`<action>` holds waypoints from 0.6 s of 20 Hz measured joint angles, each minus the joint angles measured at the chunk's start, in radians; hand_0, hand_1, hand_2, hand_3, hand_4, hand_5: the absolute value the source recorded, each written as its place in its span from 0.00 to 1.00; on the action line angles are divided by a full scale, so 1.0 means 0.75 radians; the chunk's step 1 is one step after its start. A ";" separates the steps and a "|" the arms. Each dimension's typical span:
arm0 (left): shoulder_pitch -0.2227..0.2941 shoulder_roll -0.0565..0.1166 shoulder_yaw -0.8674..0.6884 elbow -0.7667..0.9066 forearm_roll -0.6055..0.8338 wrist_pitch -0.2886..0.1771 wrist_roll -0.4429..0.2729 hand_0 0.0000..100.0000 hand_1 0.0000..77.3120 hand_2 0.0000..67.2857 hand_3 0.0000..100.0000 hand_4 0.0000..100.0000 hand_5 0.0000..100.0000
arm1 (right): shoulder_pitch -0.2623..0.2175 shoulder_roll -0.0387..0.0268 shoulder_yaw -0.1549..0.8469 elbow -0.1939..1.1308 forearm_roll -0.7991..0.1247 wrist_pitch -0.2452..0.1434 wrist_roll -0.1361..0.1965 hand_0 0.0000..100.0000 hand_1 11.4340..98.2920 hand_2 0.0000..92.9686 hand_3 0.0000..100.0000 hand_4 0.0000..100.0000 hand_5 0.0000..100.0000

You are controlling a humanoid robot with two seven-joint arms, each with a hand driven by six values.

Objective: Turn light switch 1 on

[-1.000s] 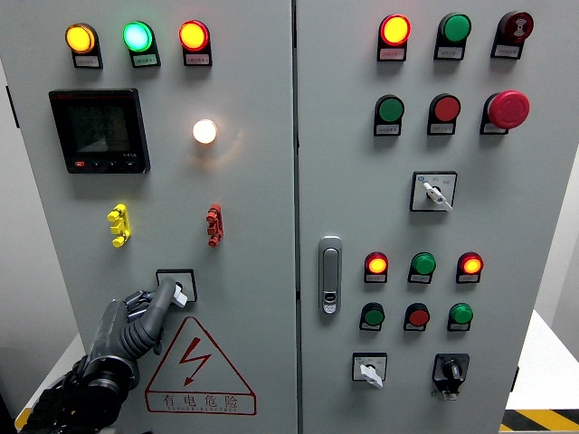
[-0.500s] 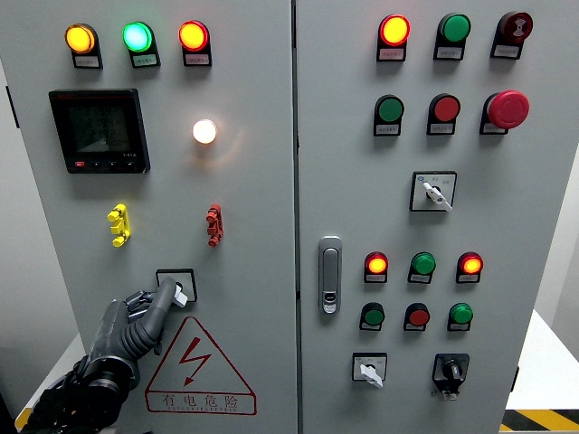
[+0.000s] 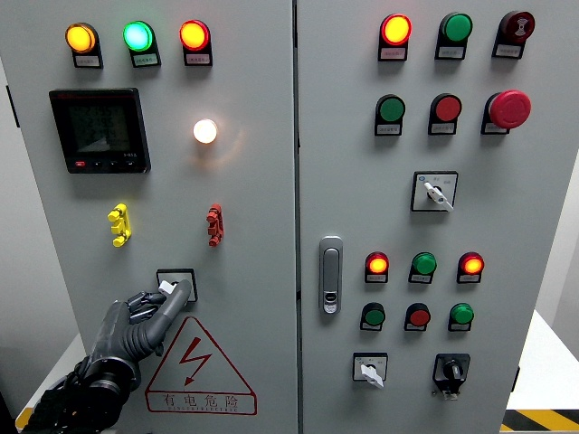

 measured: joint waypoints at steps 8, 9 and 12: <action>0.053 0.002 0.001 -0.021 -0.006 -0.009 -0.002 0.00 0.77 0.77 1.00 1.00 1.00 | 0.000 0.0002 0.000 0.000 0.000 0.000 0.000 0.00 0.09 0.00 0.20 0.19 0.11; 0.065 0.003 0.001 -0.029 -0.006 -0.014 -0.004 0.00 0.77 0.77 1.00 1.00 1.00 | 0.000 0.0002 0.000 0.000 0.000 0.000 0.000 0.00 0.09 0.00 0.20 0.19 0.11; 0.100 0.008 0.001 -0.065 -0.007 -0.053 -0.010 0.00 0.73 0.76 1.00 1.00 1.00 | 0.000 -0.0001 0.000 0.000 0.000 0.000 0.000 0.00 0.09 0.00 0.20 0.19 0.11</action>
